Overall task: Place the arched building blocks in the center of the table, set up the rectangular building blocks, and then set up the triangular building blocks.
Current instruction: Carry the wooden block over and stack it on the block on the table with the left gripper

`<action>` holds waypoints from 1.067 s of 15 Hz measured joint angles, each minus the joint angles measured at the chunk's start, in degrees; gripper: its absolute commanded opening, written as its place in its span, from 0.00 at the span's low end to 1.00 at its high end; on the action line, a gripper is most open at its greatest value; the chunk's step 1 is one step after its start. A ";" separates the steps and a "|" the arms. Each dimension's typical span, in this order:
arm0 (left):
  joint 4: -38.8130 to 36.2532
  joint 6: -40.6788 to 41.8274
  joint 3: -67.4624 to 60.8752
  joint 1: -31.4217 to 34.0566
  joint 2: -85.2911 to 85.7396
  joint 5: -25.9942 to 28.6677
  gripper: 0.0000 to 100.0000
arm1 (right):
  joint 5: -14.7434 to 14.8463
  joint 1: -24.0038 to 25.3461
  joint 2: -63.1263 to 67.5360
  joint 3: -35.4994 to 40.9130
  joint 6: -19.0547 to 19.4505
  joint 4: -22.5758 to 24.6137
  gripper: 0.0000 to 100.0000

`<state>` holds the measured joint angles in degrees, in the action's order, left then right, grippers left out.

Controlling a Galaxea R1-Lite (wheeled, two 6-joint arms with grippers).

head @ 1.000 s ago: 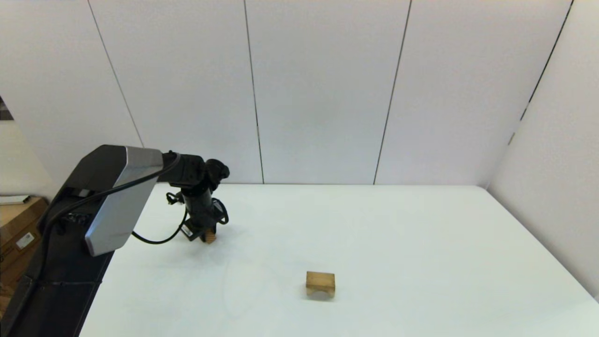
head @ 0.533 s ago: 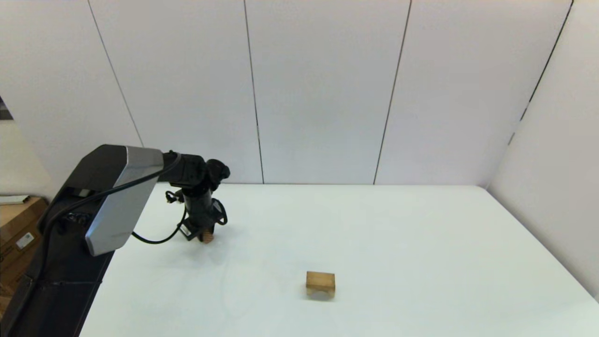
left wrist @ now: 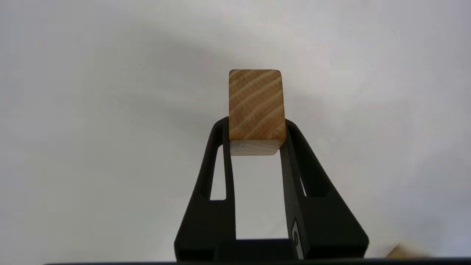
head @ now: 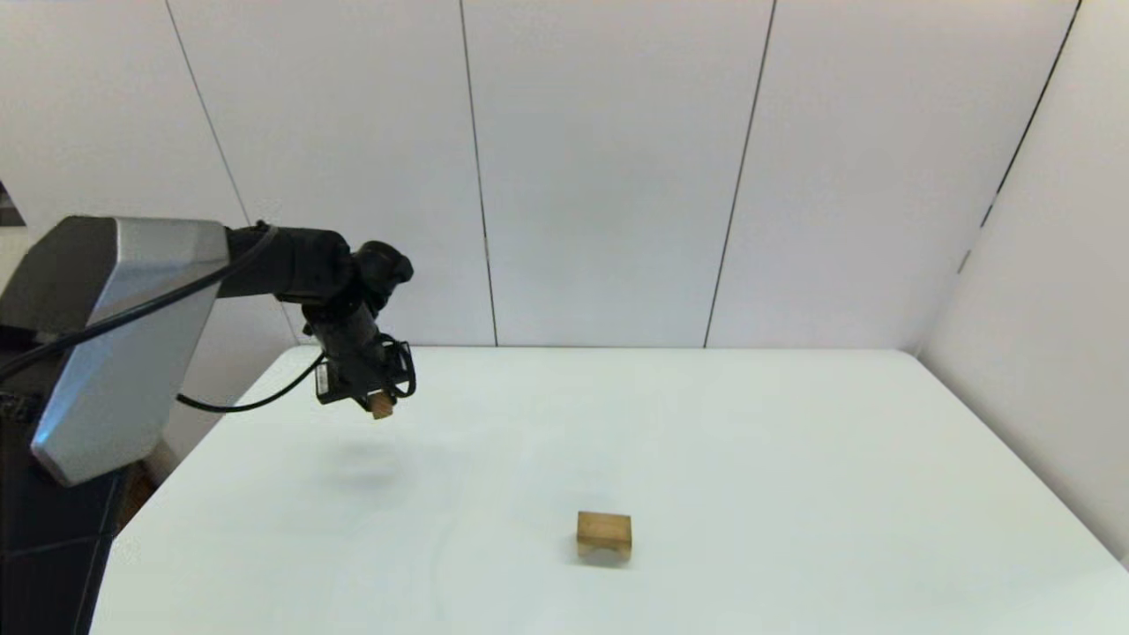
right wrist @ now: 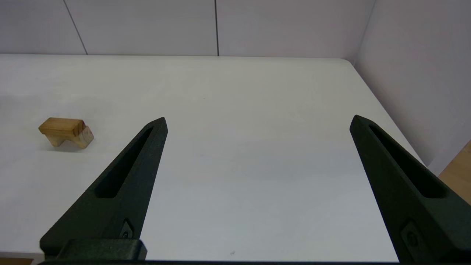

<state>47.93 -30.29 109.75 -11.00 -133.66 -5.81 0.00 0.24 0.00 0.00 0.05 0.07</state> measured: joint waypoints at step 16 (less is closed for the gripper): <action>6.56 76.46 -4.07 -5.18 12.79 1.88 0.00 | 0.00 0.00 0.00 0.00 0.02 0.00 1.00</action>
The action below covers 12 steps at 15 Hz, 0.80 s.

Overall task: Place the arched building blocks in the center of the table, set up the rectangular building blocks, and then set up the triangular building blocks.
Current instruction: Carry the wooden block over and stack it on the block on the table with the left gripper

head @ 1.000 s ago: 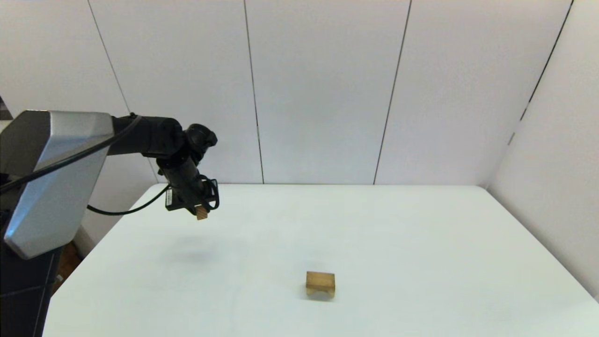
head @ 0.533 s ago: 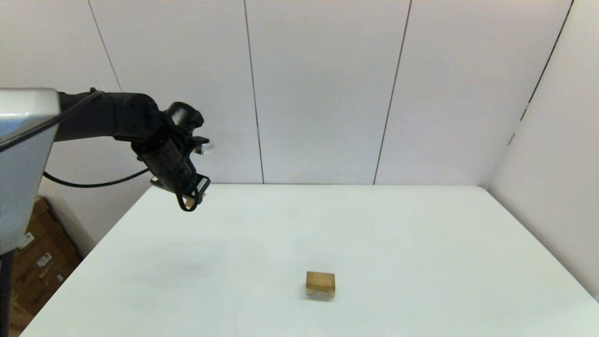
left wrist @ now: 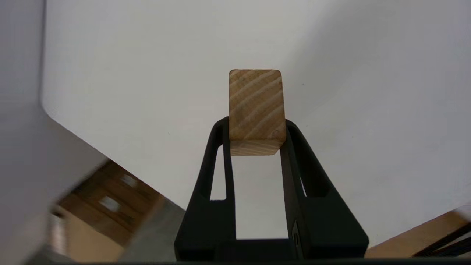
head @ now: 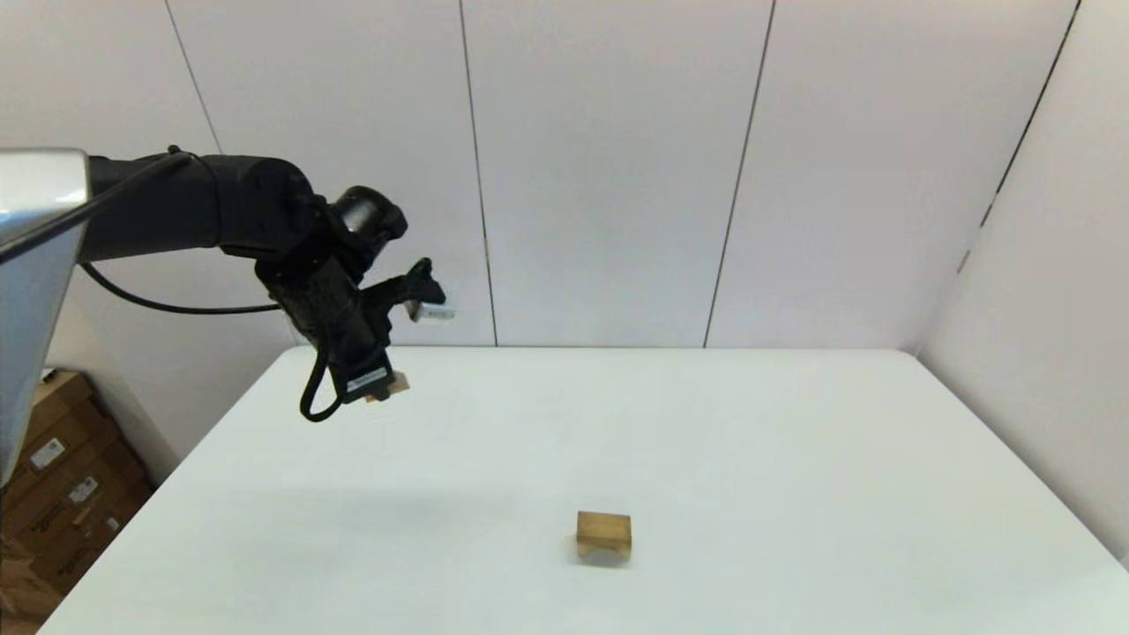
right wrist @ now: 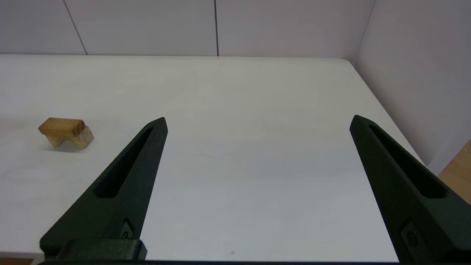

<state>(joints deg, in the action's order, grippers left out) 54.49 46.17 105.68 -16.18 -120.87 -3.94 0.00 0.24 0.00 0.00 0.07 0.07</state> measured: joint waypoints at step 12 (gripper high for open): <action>1.88 22.47 2.17 -12.76 -0.77 5.36 0.00 | 0.00 0.00 0.00 0.00 0.00 0.00 1.00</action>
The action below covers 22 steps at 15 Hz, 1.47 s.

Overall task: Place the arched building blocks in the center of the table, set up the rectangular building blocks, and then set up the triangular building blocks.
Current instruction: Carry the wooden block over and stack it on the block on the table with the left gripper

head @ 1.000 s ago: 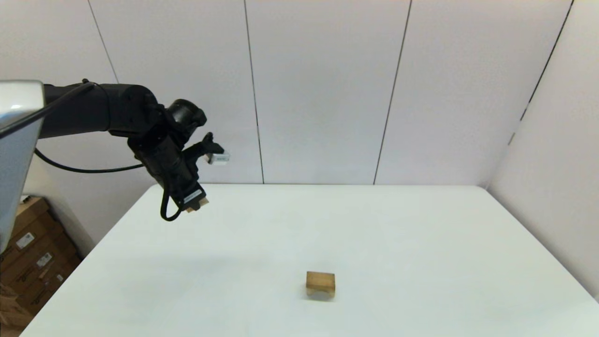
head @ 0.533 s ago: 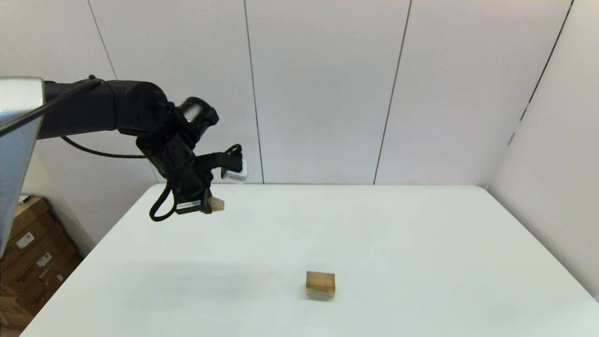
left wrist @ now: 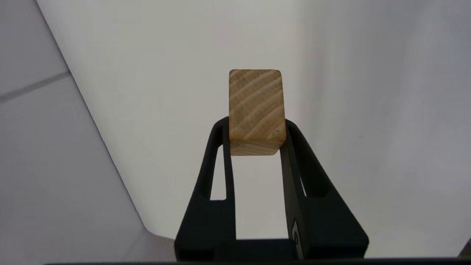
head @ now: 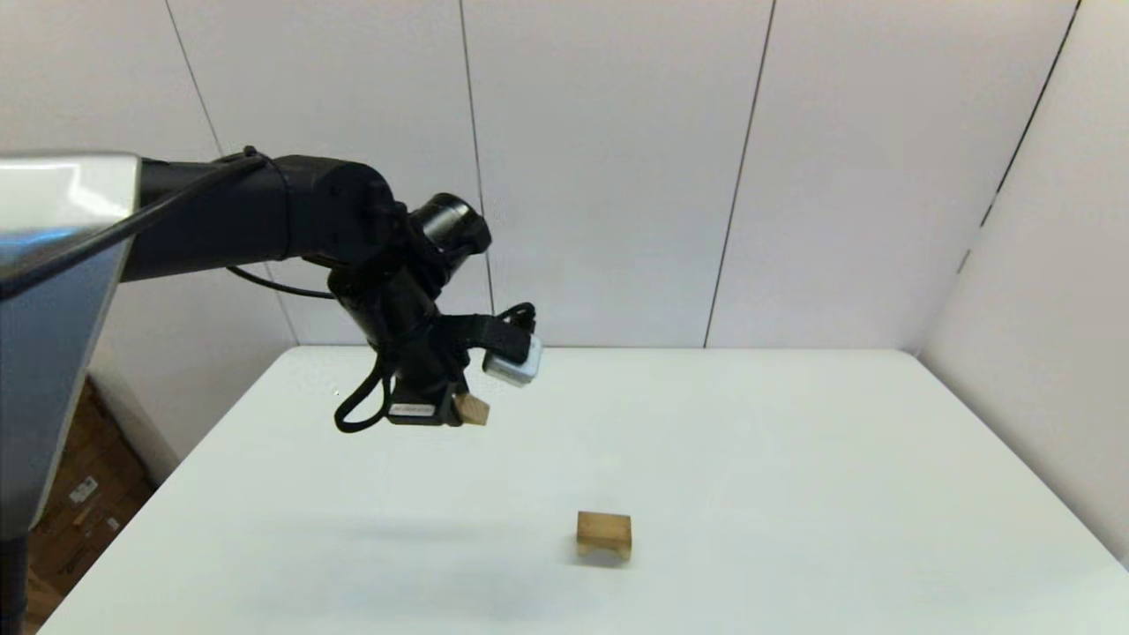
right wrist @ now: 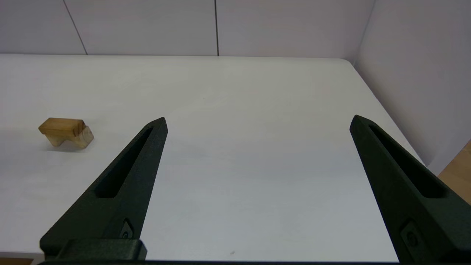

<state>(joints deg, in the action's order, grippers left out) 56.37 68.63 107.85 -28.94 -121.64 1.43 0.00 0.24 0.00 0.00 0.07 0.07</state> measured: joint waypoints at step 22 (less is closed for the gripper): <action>-0.26 -29.28 5.27 -17.31 -13.36 0.09 0.00 | 0.00 0.00 0.00 0.00 -0.02 -0.02 1.00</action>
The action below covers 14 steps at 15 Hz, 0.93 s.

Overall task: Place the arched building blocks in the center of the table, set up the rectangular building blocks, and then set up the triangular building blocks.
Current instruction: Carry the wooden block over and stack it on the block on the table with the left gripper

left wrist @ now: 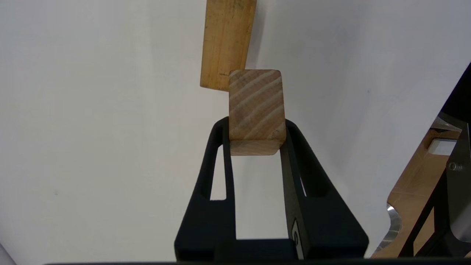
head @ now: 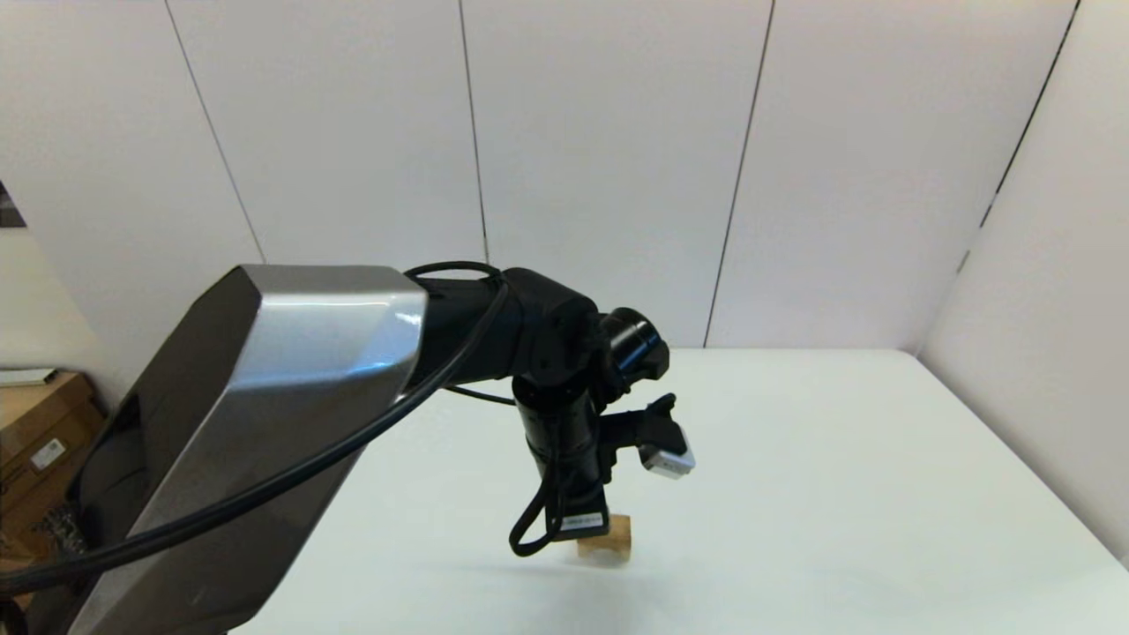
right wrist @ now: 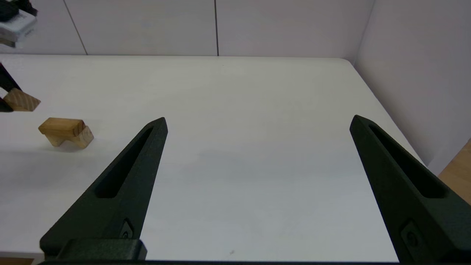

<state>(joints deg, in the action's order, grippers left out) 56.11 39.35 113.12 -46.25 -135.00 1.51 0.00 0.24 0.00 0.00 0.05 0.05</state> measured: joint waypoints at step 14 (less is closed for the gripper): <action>-8.66 0.50 0.00 0.45 -3.64 4.63 0.00 | -0.02 0.00 0.02 0.00 0.00 0.00 1.00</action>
<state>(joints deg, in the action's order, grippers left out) 47.46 39.85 113.12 -45.80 -138.64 6.14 -0.02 0.24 0.02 0.00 0.05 0.05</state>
